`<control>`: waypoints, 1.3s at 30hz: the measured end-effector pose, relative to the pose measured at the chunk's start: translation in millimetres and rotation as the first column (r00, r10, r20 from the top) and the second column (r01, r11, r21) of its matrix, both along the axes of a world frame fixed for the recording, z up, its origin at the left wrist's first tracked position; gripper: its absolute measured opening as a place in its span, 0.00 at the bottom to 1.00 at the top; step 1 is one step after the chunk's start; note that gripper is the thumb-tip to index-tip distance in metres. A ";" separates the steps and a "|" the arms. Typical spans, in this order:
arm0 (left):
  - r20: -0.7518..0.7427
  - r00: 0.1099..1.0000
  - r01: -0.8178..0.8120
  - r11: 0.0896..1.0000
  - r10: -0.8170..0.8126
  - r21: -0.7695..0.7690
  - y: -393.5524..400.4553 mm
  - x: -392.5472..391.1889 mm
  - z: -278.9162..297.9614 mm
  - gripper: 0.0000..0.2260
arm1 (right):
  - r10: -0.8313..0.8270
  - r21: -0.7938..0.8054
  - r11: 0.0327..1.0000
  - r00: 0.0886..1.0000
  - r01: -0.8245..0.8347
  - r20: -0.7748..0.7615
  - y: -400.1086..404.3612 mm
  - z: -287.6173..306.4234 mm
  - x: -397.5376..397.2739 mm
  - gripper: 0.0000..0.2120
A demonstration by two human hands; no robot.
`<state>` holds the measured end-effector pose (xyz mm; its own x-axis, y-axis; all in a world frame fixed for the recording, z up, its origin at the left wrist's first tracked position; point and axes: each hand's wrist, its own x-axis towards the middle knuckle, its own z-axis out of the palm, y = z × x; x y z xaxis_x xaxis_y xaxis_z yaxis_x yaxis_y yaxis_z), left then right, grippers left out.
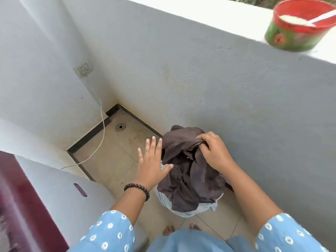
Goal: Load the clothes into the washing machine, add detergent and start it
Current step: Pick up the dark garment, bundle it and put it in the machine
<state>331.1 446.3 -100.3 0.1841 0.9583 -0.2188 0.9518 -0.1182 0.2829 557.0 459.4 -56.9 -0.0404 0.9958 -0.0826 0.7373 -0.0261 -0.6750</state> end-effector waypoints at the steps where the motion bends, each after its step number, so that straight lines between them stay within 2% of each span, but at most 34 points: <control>1: 0.021 1.000 -0.006 1.000 0.006 -0.004 0.5 0.2 7.9 0.44 | -0.011 0.023 1.000 0.999 0.012 -0.031 -3.8 17.5 1.8 0.13; 4: 0.113 0.992 -0.050 0.999 0.049 0.007 1.8 4.5 26.9 0.49 | -0.017 0.127 0.991 0.993 0.032 -0.114 -13.8 68.4 5.8 0.11; 6: 0.198 0.971 -0.136 0.991 0.131 0.013 2.3 8.5 37.7 0.53 | 0.000 0.174 0.984 0.987 0.028 -0.160 -19.3 99.5 9.0 0.11; 8: 0.232 0.950 -0.211 0.977 0.209 -0.016 5.0 10.1 46.5 0.52 | 0.009 0.215 0.976 0.980 0.034 -0.198 -25.1 126.7 13.3 0.11; 10: 0.207 0.954 -0.215 0.976 0.219 -0.042 8.3 11.0 51.3 0.45 | 0.004 0.249 0.967 0.967 0.061 -0.253 -31.7 146.7 17.6 0.12; 12: 0.244 0.957 -0.154 0.988 0.155 -0.025 9.1 11.6 58.5 0.34 | -0.004 0.271 0.958 0.951 0.092 -0.308 -38.6 160.1 20.2 0.13; 14: 0.377 0.921 -0.104 0.995 0.098 -0.003 8.2 15.2 69.4 0.25 | -0.004 0.283 0.953 0.940 0.107 -0.341 -44.0 167.0 20.4 0.13; 15: 0.459 0.884 -0.085 0.996 0.086 -0.024 7.0 18.7 77.7 0.24 | -0.002 0.286 0.952 0.939 0.107 -0.344 -45.9 168.6 19.1 0.13; 17: 0.614 0.786 0.001 0.993 0.073 -0.119 4.2 26.0 93.6 0.29 | 0.004 0.284 0.954 0.941 0.098 -0.338 -48.3 169.5 14.3 0.13; 19: 0.703 0.709 0.155 0.961 0.053 -0.228 2.1 30.6 107.2 0.37 | 0.014 0.275 0.958 0.943 0.083 -0.333 -49.7 169.3 6.5 0.15; 22: 0.703 0.710 0.316 0.904 -0.023 -0.289 -0.6 29.8 117.0 0.46 | 0.013 0.291 0.953 0.951 0.081 -0.308 -51.5 175.5 -4.4 0.13; 25: 0.701 0.713 0.302 0.916 -0.033 -0.263 -2.0 24.5 111.4 0.54 | -0.003 0.346 0.933 0.961 0.102 -0.277 -54.4 192.1 -8.6 0.11; 27: 0.664 0.748 0.247 0.938 -0.023 -0.245 -3.8 24.0 104.4 0.54 | -0.014 0.395 0.909 0.958 0.132 -0.288 -57.2 205.5 -8.2 0.11; 28: 0.630 0.777 0.203 0.953 -0.017 -0.224 -5.0 25.9 101.8 0.50 | -0.015 0.423 0.894 0.955 0.145 -0.296 -58.4 212.1 -7.6 0.11; 31: 0.560 0.828 0.041 0.992 0.034 -0.121 -6.8 34.9 103.3 0.21 | 0.007 0.488 0.860 0.953 0.148 -0.302 -60.5 225.5 -6.8 0.12; 32: 0.560 0.826 -0.004 0.995 0.059 -0.100 -6.0 37.1 105.3 0.14 | 0.015 0.504 0.852 0.955 0.143 -0.297 -60.9 227.1 -7.0 0.12; 34: 0.575 0.815 -0.044 0.996 0.079 -0.073 -1.1 38.2 111.7 0.10 | 0.012 0.529 0.837 0.961 0.141 -0.276 -60.6 225.0 -6.3 0.11; 36: 0.584 0.807 -0.074 0.996 0.091 -0.052 8.0 35.4 124.1 0.10 | -0.022 0.529 0.839 0.981 0.122 -0.192 -59.0 218.1 -2.2 0.10; 38: 0.600 0.795 -0.120 0.993 0.093 0.006 22.4 32.0 140.8 0.10 | -0.058 0.425 0.904 0.998 0.049 0.010 -56.4 206.8 7.5 0.12; 39: 0.602 0.795 -0.132 0.990 0.074 0.052 29.3 31.4 152.7 0.10 | -0.055 0.307 0.952 0.991 0.015 0.124 -56.1 200.6 12.8 0.17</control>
